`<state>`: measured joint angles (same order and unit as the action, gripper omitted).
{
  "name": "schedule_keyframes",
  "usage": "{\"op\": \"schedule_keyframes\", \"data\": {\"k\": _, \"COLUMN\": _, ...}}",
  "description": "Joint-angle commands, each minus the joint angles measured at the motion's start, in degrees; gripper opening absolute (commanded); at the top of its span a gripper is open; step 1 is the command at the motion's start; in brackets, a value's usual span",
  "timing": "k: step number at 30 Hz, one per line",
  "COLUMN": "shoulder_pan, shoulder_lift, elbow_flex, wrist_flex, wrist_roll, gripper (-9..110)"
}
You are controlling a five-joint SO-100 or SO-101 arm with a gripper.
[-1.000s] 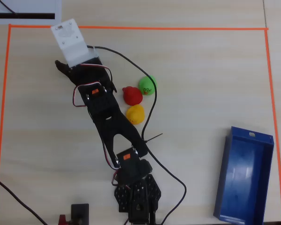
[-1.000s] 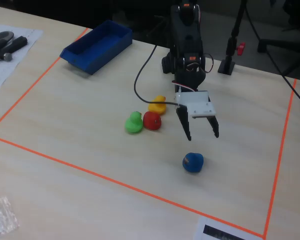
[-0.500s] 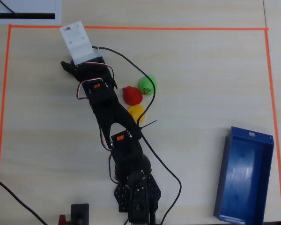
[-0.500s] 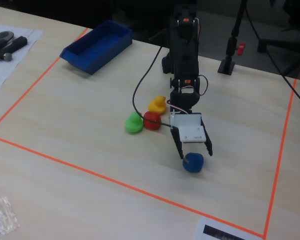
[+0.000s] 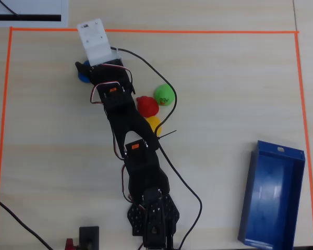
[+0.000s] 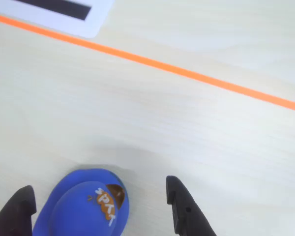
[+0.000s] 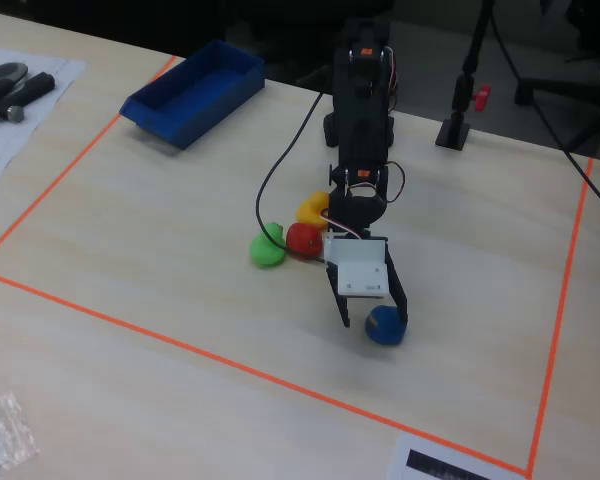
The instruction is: Grasp blue duck and put it into box.
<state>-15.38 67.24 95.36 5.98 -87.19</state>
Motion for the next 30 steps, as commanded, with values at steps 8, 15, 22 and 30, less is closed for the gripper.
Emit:
{"op": "schedule_keyframes", "data": {"k": 8, "shoulder_pan": -1.4, "shoulder_lift": 3.0, "elbow_flex": 5.2, "wrist_flex": -3.6, "wrist_roll": 1.1, "gripper": 34}}
{"op": "schedule_keyframes", "data": {"k": 15, "shoulder_pan": -2.7, "shoulder_lift": 2.3, "elbow_flex": 4.4, "wrist_flex": -3.5, "wrist_roll": 1.9, "gripper": 32}}
{"op": "schedule_keyframes", "data": {"k": 22, "shoulder_pan": -2.8, "shoulder_lift": 1.6, "elbow_flex": 3.1, "wrist_flex": -0.4, "wrist_roll": -0.4, "gripper": 8}}
{"op": "schedule_keyframes", "data": {"k": 30, "shoulder_pan": -1.6, "shoulder_lift": 2.5, "elbow_flex": 3.0, "wrist_flex": 1.3, "wrist_roll": -2.0, "gripper": 0}}
